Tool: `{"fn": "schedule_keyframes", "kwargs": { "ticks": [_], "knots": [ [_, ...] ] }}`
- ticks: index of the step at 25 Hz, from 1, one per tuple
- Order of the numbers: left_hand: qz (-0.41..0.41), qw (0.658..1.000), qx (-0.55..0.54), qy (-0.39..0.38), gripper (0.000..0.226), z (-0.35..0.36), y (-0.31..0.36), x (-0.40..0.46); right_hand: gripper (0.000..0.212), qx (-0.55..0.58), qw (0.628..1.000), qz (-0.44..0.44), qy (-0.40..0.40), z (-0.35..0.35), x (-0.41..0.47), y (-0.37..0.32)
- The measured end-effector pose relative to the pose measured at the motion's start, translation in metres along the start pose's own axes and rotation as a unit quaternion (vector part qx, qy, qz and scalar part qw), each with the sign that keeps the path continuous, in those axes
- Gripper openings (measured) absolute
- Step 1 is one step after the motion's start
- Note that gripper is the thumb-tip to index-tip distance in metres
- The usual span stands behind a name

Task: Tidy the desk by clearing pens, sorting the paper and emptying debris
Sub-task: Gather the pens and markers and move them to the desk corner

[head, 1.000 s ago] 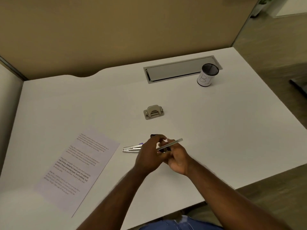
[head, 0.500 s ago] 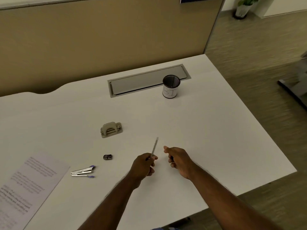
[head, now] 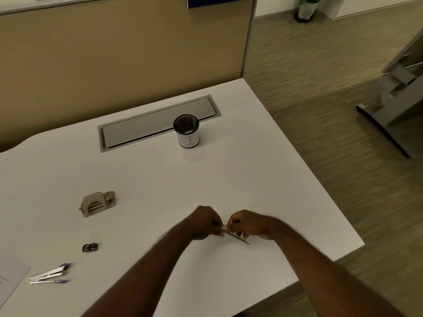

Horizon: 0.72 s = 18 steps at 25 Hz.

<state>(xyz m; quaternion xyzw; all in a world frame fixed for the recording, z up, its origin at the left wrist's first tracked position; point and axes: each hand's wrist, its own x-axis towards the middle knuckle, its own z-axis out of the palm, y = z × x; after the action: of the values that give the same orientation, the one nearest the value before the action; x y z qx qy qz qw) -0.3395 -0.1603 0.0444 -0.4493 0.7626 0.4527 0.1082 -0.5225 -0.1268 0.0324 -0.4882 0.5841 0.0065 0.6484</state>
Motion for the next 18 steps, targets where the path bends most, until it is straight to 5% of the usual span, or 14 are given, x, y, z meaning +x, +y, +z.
{"fn": "schedule_keyframes", "kwargs": {
  "ticks": [4, 7, 10, 13, 15, 18],
  "knots": [
    [0.024, 1.0, -0.007, 0.004, 0.024, -0.006, 0.009, 0.026, 0.013, 0.075, 0.996, -0.02, -0.046, -0.016, -0.001, 0.011],
    [0.032, 0.992, -0.085, 0.09, 0.045, -0.002, 0.008, 0.038, 0.008, 0.068, 0.996, -0.015, -0.056, -0.029, 0.001, 0.014],
    [-0.043, 0.978, -0.081, 0.188, 0.085, 0.004, -0.002, 0.04, 0.016, 0.026, 0.997, 0.01, 0.078, -0.054, 0.016, 0.016],
    [-0.071, 0.964, 0.026, 0.254, 0.087, 0.012, -0.019, 0.035, 0.022, -0.144, 0.944, 0.048, 0.294, -0.09, 0.032, 0.021],
    [-0.095, 0.949, 0.02, 0.301, 0.088, 0.015, -0.029, 0.033, 0.023, -0.164, 0.916, 0.071, 0.36, -0.116, 0.038, 0.027],
    [-0.17, 0.946, 0.03, 0.274, 0.102, 0.018, -0.044, 0.035, 0.02, -0.205, 0.891, 0.091, 0.394, -0.143, 0.045, 0.038]
  ]
}}
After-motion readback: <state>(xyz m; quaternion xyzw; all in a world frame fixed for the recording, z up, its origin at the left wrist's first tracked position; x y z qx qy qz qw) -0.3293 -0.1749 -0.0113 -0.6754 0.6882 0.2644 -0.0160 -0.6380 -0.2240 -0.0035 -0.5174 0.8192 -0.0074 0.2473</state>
